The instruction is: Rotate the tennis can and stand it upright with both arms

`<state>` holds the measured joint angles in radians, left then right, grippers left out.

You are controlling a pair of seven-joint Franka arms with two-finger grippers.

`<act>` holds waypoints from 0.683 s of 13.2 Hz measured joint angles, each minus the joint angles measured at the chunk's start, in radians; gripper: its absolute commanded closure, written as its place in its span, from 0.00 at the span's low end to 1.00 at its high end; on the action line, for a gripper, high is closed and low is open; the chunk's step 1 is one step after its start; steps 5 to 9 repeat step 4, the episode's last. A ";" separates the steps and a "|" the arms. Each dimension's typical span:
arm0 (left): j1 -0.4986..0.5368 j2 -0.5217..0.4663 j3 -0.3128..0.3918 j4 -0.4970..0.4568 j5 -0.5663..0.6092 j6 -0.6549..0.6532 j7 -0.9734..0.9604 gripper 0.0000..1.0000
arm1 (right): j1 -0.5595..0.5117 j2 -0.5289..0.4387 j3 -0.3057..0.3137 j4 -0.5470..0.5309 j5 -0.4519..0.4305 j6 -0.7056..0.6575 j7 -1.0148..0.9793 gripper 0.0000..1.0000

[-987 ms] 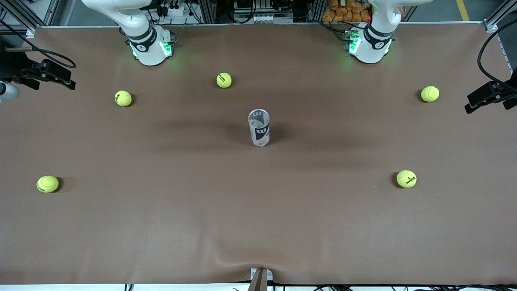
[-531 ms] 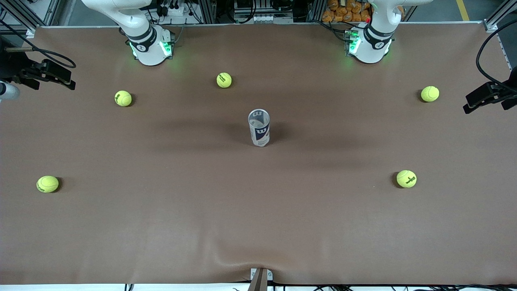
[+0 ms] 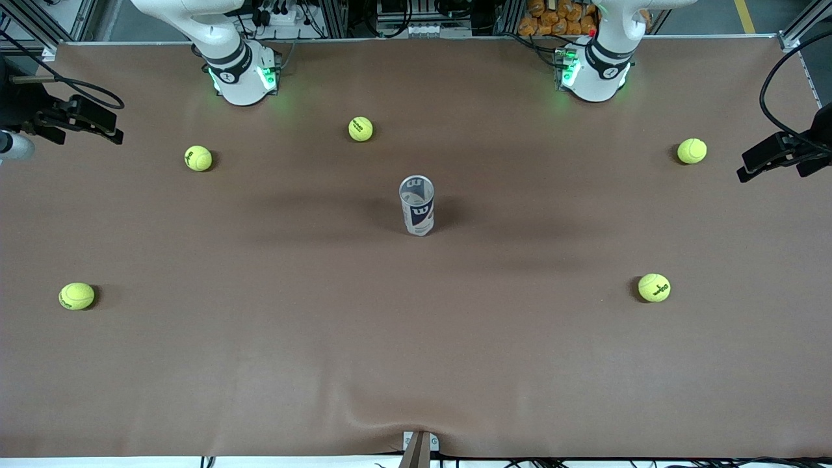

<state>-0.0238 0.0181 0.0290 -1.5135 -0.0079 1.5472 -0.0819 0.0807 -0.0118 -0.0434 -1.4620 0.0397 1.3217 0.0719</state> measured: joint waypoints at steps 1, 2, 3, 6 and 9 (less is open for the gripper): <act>-0.004 0.000 0.000 0.000 0.000 0.000 0.000 0.00 | 0.000 0.000 0.000 0.000 0.000 0.000 0.000 0.00; -0.005 0.000 0.000 -0.001 0.000 0.000 0.003 0.00 | 0.000 0.000 0.000 0.000 0.000 0.000 0.000 0.00; -0.006 0.000 0.000 -0.002 0.000 0.000 0.005 0.00 | 0.000 0.000 0.000 0.000 0.000 0.000 0.000 0.00; -0.006 0.000 0.000 -0.003 0.000 -0.001 0.006 0.00 | 0.000 0.000 0.000 0.000 0.000 0.000 0.000 0.00; -0.006 0.000 0.000 -0.003 0.000 -0.001 0.006 0.00 | 0.000 0.000 0.000 0.000 0.000 0.000 0.000 0.00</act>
